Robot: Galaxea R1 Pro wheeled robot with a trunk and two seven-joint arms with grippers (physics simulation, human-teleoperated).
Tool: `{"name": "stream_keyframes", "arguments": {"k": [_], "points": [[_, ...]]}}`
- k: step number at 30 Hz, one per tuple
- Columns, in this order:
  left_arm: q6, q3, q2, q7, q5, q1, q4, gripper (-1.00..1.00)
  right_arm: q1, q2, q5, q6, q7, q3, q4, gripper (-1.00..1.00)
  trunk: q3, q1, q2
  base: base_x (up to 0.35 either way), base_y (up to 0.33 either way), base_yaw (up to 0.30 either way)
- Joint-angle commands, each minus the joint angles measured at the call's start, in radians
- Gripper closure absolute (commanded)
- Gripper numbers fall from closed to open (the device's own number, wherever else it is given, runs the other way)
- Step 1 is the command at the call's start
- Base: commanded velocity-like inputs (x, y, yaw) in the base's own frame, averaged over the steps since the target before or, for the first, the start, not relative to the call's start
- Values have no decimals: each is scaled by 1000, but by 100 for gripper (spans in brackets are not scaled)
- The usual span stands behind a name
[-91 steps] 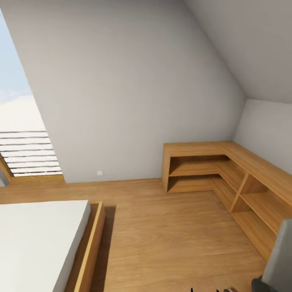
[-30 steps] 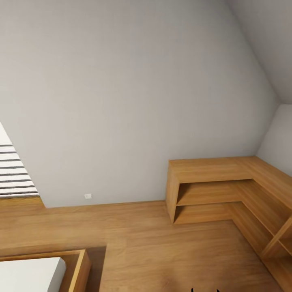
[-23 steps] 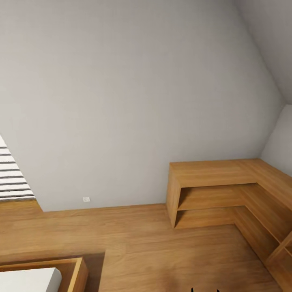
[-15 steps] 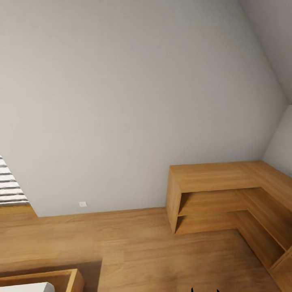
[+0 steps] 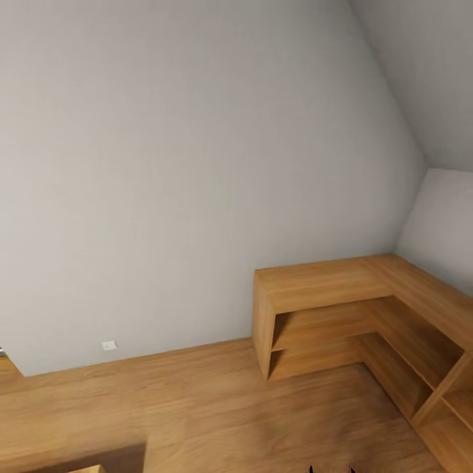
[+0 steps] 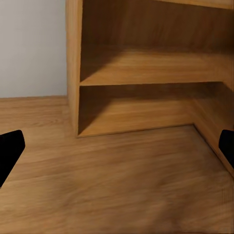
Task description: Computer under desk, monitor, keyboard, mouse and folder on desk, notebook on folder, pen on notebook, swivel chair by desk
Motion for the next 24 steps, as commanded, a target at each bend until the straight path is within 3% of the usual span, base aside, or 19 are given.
{"name": "stream_keyframes", "arguments": {"k": [1,12,24], "points": [[-2,-9,0,6,4,-1,0,-100,-1,0,-4,-2,-5,9,1,-100,-2,1,-2,11,0,-257],[0,-9,0,5,4,-1,0,-100,-1,0,-4,-2,-5,9,1,-100,-2,1,-2,22,0,-261],[1,-9,0,5,4,-1,0,-100,-1,0,-6,-2,-5,8,1,-100,-2,1,-2,257,0,-263]]}}
